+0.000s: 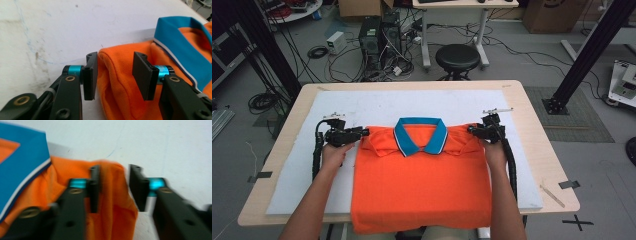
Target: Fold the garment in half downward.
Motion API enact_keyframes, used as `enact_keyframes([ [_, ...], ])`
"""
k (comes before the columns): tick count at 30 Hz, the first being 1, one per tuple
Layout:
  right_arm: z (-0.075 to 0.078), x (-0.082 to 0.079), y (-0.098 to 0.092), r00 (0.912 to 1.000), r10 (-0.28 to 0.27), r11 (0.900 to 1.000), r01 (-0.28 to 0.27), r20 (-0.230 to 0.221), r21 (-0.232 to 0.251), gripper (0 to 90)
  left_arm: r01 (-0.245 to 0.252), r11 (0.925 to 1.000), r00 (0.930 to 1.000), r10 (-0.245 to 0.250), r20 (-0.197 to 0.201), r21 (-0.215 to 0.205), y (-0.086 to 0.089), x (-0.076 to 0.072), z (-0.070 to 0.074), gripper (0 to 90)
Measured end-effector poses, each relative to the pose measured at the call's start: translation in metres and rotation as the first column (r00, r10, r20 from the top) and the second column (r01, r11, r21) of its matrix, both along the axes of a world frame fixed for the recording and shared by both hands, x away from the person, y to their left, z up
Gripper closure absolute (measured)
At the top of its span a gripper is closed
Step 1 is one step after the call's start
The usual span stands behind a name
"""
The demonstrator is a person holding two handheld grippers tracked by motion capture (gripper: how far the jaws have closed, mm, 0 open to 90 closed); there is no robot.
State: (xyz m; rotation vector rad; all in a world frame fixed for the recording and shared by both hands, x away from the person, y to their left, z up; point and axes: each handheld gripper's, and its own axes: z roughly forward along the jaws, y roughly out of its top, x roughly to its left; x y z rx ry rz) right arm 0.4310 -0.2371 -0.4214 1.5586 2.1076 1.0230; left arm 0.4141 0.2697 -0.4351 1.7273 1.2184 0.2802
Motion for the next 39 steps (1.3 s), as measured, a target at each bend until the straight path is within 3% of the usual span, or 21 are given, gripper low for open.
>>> enact_keyframes([
  [1,0.005,-0.004,-0.006,0.9991,-0.030,0.999,0.029,0.028,0.042,52.5,-0.002,0.9999,0.9989,0.002,0.047,-0.015,0.004,-0.007,0.006,50.5],
  [2,0.008,-0.008,-0.010,0.9978,-0.039,0.997,0.036,0.054,0.064,50.8,-0.002,0.9999,0.9989,0.002,0.047,-0.015,0.004,-0.007,0.006,49.1],
  [3,0.011,-0.011,-0.013,0.9964,-0.047,0.996,0.041,0.071,0.078,50.7,0.003,0.9993,0.9970,0.000,0.077,-0.037,0.009,-0.013,0.010,47.8],
  [7,0.014,-0.022,-0.019,0.9964,0.005,0.991,-0.016,0.085,0.131,51.2,0.045,0.9952,0.9927,-0.035,0.115,-0.087,0.012,-0.023,0.014,46.3],
  [9,0.012,-0.026,-0.017,0.9960,0.039,0.991,-0.049,0.081,0.128,51.5,0.061,0.9937,0.9914,-0.049,0.121,-0.094,0.010,-0.026,0.014,45.3],
  [12,0.006,-0.030,-0.013,0.9954,0.081,0.989,-0.087,0.052,0.116,51.7,0.145,0.9829,0.9841,-0.131,0.120,-0.113,0.001,-0.031,0.010,41.2],
  [13,0.004,-0.030,-0.011,0.9949,0.091,0.989,-0.095,0.042,0.109,51.7,0.145,0.9829,0.9841,-0.131,0.120,-0.113,0.001,-0.031,0.010,39.9],
  [14,0.001,-0.030,-0.009,0.9948,0.098,0.991,-0.100,0.030,0.088,51.7,0.170,0.9817,0.9823,-0.162,0.095,-0.086,-0.006,-0.031,0.007,37.2],
  [18,-0.003,-0.031,-0.004,0.9946,0.104,0.993,-0.104,0.006,0.054,53.6,0.181,0.9818,0.9811,-0.177,0.079,-0.056,-0.017,-0.030,0.004,34.0],
  [19,-0.004,-0.031,-0.002,0.9913,0.132,0.990,-0.132,0.003,0.046,66.1,0.185,0.9821,0.9799,-0.181,0.083,-0.037,-0.023,-0.031,0.002,36.5],
  [21,-0.003,-0.033,-0.001,0.9878,0.155,0.987,-0.156,0.010,0.045,82.0,0.190,0.9817,0.9784,-0.190,0.081,0.011,-0.028,-0.031,-0.001,50.7],
  [22,-0.003,-0.034,-0.001,0.9879,0.155,0.986,-0.155,0.012,0.054,84.5,0.190,0.9817,0.9784,-0.190,0.081,0.011,-0.028,-0.031,-0.001,62.6],
  [23,-0.003,-0.034,-0.001,0.9879,0.155,0.986,-0.155,0.012,0.054,84.5,0.176,0.9838,0.9817,-0.178,0.069,0.036,-0.031,-0.032,-0.002,62.6],
  [24,-0.002,-0.035,-0.002,0.9884,0.151,0.986,-0.152,0.018,0.064,85.2,0.162,0.9860,0.9838,-0.164,0.071,0.041,-0.032,-0.033,-0.004,78.7],
  [25,-0.001,-0.038,-0.005,0.9877,0.153,0.985,-0.155,0.032,0.074,85.9,0.152,0.9880,0.9851,-0.154,0.077,0.026,-0.032,-0.034,-0.005,84.8],
  [28,0.001,-0.045,-0.008,0.9858,0.157,0.983,-0.162,0.058,0.087,86.1,0.158,0.9874,0.9836,-0.158,0.086,0.016,-0.030,-0.037,-0.004,85.3],
  [29,0.002,-0.048,-0.010,0.9845,0.161,0.982,-0.167,0.071,0.093,86.1,0.167,0.9859,0.9813,-0.164,0.101,-0.018,-0.026,-0.042,-0.001,85.3],
  [30,0.003,-0.051,-0.011,0.9831,0.164,0.981,-0.171,0.082,0.095,86.1,0.167,0.9859,0.9813,-0.164,0.101,-0.018,-0.026,-0.042,-0.001,85.3],
  [31,0.004,-0.055,-0.013,0.9817,0.167,0.980,-0.175,0.093,0.094,86.1,0.180,0.9825,0.9776,-0.174,0.119,-0.048,-0.020,-0.049,0.002,85.3],
  [35,0.009,-0.064,-0.019,0.9770,0.177,0.977,-0.190,0.118,0.100,86.1,0.206,0.9764,0.9700,-0.196,0.144,-0.064,-0.011,-0.059,0.007,85.3],
  [39,0.019,-0.080,-0.023,0.9668,0.204,0.971,-0.220,0.154,0.093,86.2,0.247,0.9664,0.9564,-0.232,0.178,-0.071,0.001,-0.078,0.014,85.3],
])
